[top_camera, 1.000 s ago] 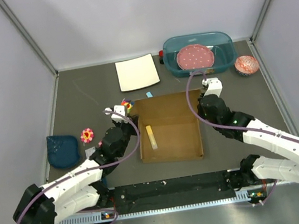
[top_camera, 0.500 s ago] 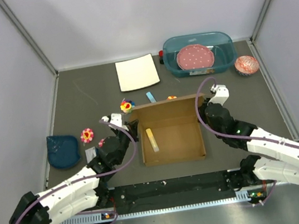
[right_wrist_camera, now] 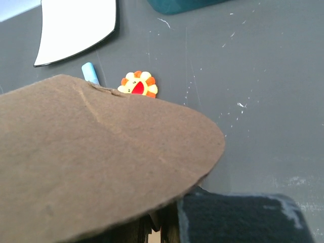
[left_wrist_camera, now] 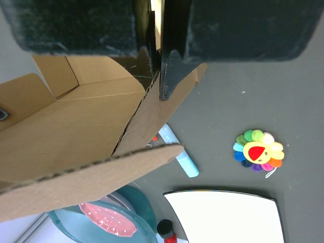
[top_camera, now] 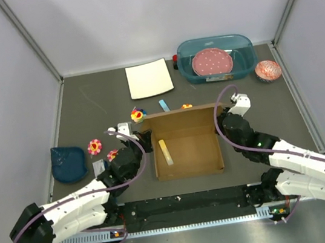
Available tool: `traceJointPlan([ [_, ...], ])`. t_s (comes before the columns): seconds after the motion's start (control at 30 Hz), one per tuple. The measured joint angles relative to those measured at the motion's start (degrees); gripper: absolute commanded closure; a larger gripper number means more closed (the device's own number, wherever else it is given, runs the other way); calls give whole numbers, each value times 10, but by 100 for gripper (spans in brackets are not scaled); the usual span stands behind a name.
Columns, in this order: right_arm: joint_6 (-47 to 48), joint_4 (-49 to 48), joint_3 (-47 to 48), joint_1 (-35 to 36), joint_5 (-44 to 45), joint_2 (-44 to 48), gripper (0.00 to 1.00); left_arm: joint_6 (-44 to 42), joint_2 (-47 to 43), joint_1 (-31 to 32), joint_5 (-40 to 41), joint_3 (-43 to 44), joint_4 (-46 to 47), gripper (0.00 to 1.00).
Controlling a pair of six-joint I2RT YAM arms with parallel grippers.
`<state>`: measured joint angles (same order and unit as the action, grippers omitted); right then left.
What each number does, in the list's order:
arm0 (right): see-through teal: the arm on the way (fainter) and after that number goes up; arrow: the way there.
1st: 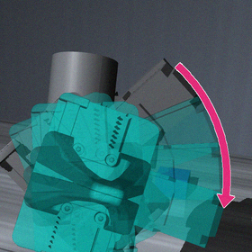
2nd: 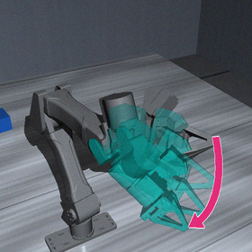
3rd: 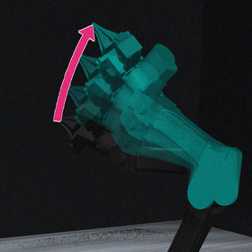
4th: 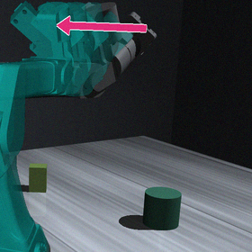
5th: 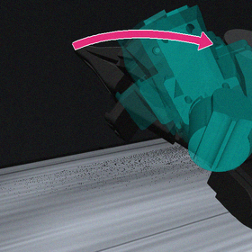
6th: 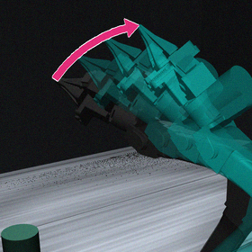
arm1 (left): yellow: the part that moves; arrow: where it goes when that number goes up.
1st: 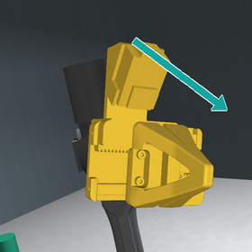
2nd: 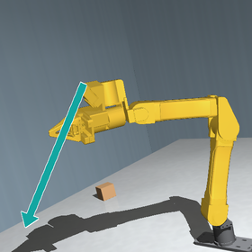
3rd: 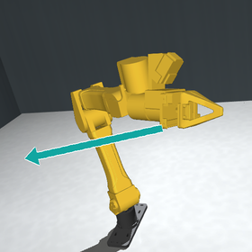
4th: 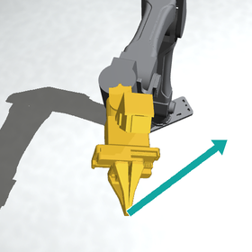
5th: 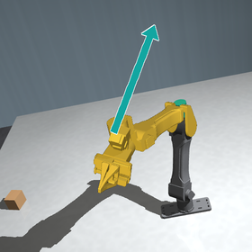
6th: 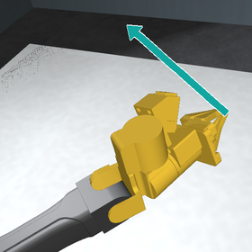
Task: Fold the paper box
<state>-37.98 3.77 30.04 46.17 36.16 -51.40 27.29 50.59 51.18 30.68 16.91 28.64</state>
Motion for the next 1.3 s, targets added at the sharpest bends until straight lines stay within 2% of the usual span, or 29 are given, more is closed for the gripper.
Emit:
traceJointPlan([
  [0.3,-18,-11,-24,10,19,19,100,12,21,56,83,0,21,100],
  [1.1,-48,-49,-79,17,39,66,100,38,56,163,204,-50,131,100],
  [1.27,-53,-50,-87,21,41,76,92,44,56,181,222,-62,151,99],
  [1.3,-54,-49,-87,21,41,78,86,45,56,184,225,-63,152,99],
])
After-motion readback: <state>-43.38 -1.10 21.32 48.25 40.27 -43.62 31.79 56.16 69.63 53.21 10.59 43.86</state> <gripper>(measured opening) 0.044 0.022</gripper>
